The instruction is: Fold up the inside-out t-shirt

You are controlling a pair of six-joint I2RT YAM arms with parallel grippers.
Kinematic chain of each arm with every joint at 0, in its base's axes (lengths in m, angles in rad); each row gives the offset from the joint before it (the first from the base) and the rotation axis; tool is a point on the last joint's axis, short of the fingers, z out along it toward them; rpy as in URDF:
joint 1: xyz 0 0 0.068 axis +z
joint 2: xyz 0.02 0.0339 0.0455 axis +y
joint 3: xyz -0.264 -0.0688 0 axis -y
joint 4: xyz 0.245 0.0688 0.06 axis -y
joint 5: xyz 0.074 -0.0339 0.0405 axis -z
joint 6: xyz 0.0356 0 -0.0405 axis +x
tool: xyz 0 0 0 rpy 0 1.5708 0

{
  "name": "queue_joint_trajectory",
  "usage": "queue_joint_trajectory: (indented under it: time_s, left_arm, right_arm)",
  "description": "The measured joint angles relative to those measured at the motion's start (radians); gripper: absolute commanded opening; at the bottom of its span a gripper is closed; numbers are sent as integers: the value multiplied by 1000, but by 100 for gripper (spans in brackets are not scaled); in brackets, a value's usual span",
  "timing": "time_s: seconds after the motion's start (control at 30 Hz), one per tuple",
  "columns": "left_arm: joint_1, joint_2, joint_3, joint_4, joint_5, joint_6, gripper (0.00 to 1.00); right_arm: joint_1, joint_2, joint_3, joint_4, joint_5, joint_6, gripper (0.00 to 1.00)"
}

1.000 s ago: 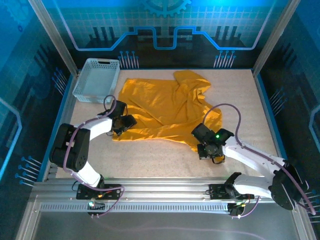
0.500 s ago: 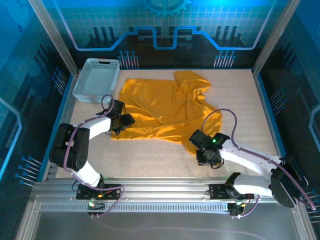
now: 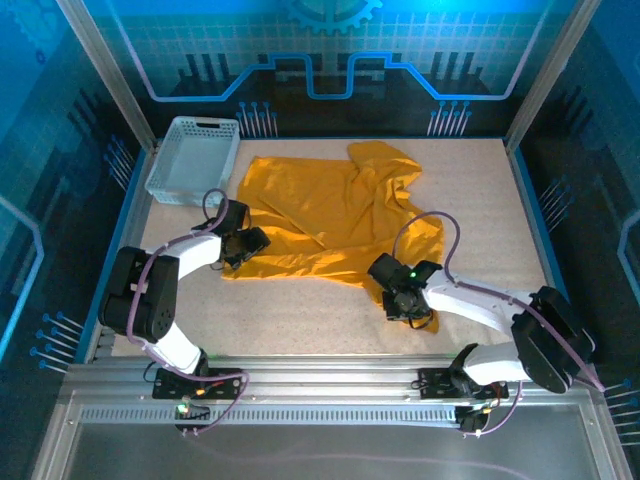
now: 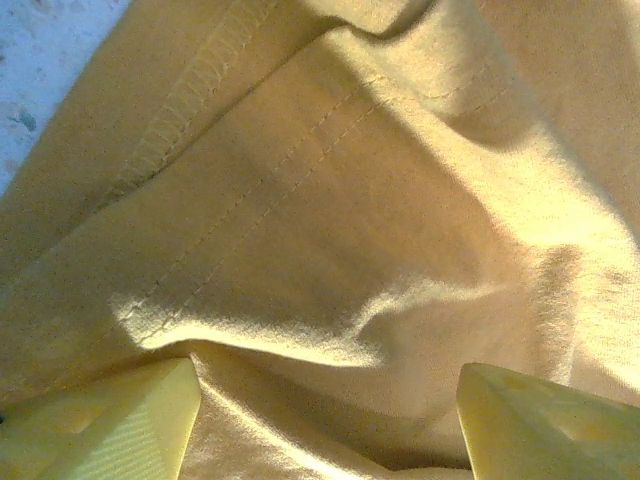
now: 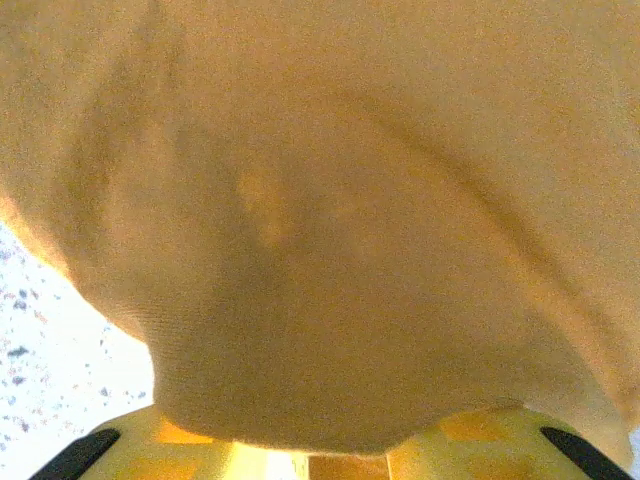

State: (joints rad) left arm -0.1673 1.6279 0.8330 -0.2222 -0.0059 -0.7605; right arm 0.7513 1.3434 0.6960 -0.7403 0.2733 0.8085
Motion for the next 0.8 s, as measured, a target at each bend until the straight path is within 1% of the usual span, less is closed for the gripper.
queue_joint_trajectory:
  time_s: [0.07, 0.17, 0.27, 0.33, 0.43, 0.57, 0.67, 0.8]
  left_arm:
    - [0, 0, 0, 0, 0, 0, 71]
    - [0, 0, 0, 0, 0, 0, 71]
    - [0, 0, 0, 0, 0, 0, 71]
    - [0, 0, 0, 0, 0, 0, 71]
    - [2, 0, 0, -1, 0, 0, 71]
    - [11, 0, 5, -7, -1, 0, 71]
    - [24, 10, 21, -20, -2, 0, 71]
    - [28, 23, 42, -37, -5, 1, 71]
  right_arm:
    - [-6, 19, 1, 17, 6, -4, 29]
    - [-13, 40, 6, 35, 14, -8, 16]
    - [-14, 40, 17, 35, 14, -17, 7]
    - [-7, 31, 19, 31, 14, -16, 4]
    - [27, -18, 11, -2, 6, -11, 2]
    - [122, -109, -35, -54, -20, 16, 5]
    - [193, -145, -60, -85, -37, 39, 8]
    - [277, -153, -88, -92, -49, 48, 21]
